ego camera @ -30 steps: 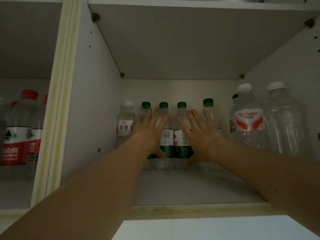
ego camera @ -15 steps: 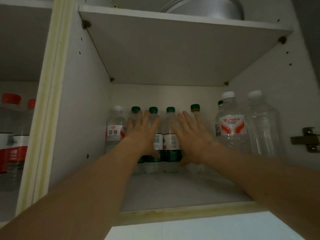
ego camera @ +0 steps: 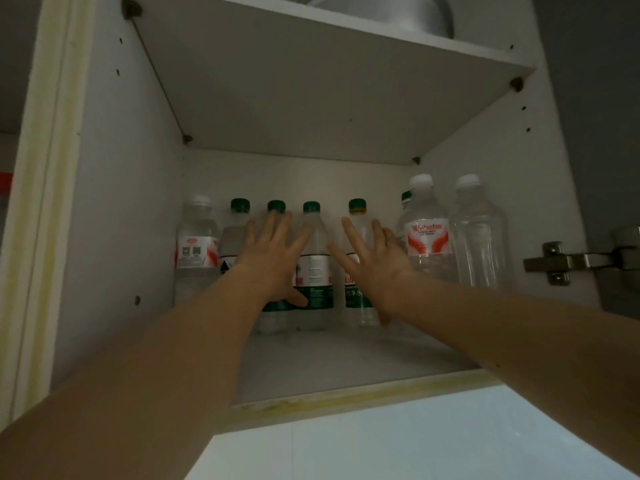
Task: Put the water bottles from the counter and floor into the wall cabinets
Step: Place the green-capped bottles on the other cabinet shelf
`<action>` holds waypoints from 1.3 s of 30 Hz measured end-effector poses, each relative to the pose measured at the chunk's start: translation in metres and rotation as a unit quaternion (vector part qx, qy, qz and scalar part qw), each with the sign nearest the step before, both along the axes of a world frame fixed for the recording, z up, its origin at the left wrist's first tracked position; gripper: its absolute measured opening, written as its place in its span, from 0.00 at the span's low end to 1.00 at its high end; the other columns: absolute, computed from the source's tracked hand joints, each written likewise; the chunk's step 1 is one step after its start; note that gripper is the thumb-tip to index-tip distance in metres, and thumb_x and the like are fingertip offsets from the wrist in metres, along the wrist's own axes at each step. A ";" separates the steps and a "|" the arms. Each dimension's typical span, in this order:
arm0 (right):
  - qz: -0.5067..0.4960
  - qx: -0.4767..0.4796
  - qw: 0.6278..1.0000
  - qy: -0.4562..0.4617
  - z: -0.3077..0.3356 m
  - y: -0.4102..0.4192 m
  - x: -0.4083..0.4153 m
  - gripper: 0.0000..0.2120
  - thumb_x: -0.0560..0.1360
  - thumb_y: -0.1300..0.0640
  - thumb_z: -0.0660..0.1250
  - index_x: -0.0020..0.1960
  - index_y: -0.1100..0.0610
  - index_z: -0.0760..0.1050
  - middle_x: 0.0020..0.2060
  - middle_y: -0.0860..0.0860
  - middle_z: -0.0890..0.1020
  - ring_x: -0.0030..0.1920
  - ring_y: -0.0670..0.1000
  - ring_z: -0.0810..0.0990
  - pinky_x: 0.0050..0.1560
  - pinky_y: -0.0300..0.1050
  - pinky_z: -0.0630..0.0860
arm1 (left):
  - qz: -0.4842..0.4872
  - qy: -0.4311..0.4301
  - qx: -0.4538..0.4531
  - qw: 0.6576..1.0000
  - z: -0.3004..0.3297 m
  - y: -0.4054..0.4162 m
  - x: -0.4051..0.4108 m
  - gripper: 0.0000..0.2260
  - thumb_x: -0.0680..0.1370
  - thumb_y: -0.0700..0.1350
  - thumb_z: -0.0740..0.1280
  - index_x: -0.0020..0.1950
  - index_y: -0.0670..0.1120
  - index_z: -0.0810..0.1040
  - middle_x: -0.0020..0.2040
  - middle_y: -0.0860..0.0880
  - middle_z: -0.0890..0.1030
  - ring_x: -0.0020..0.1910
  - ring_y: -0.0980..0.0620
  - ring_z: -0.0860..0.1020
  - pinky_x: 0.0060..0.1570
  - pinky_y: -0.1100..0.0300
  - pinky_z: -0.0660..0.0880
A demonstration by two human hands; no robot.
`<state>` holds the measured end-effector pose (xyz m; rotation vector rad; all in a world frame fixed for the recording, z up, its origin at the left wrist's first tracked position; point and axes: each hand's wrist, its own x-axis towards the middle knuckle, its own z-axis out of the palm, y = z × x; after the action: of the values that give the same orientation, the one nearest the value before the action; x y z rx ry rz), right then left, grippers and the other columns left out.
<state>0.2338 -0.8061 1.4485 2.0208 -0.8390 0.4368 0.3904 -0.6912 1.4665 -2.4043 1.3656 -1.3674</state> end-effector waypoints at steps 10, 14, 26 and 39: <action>0.091 0.024 0.994 -0.053 -0.004 -0.012 0.022 0.81 0.55 0.37 0.83 0.72 0.56 0.16 0.74 0.67 0.27 0.78 0.71 0.45 0.76 0.64 0.58 | 0.006 0.011 -0.007 1.000 -0.002 -0.006 0.003 0.61 0.67 0.74 0.68 0.79 0.51 0.29 0.79 0.40 0.32 0.78 0.36 0.33 0.73 0.31 0.39; 0.103 0.025 0.993 -0.058 -0.007 -0.014 0.018 0.80 0.56 0.38 0.83 0.72 0.58 0.17 0.74 0.68 0.28 0.78 0.70 0.43 0.77 0.62 0.56 | 0.013 0.004 -0.019 1.000 -0.006 -0.013 -0.003 0.61 0.66 0.76 0.67 0.79 0.49 0.30 0.80 0.41 0.33 0.78 0.34 0.34 0.74 0.32 0.39; 0.152 0.067 0.983 -0.082 -0.007 0.014 -0.001 0.55 0.73 0.48 0.75 0.80 0.64 0.40 0.78 0.67 0.42 0.79 0.65 0.48 0.77 0.58 0.54 | -0.112 0.045 -0.099 0.988 0.000 -0.010 -0.009 0.45 0.74 0.67 0.67 0.82 0.50 0.48 0.81 0.42 0.51 0.79 0.39 0.48 0.76 0.39 0.47; 0.308 0.090 0.823 -0.468 -0.056 0.022 -0.126 0.31 0.73 0.52 0.73 0.72 0.53 0.64 0.72 0.55 0.65 0.70 0.57 0.66 0.68 0.57 0.72 | -0.383 0.329 -0.136 0.852 0.007 -0.001 -0.101 0.34 0.76 0.61 0.68 0.78 0.56 0.58 0.65 0.49 0.74 0.57 0.53 0.77 0.57 0.50 0.78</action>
<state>0.1080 -0.7839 1.3927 2.1907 -0.7453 1.8897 0.2893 -0.6919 1.4735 -2.7769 2.6950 -0.8313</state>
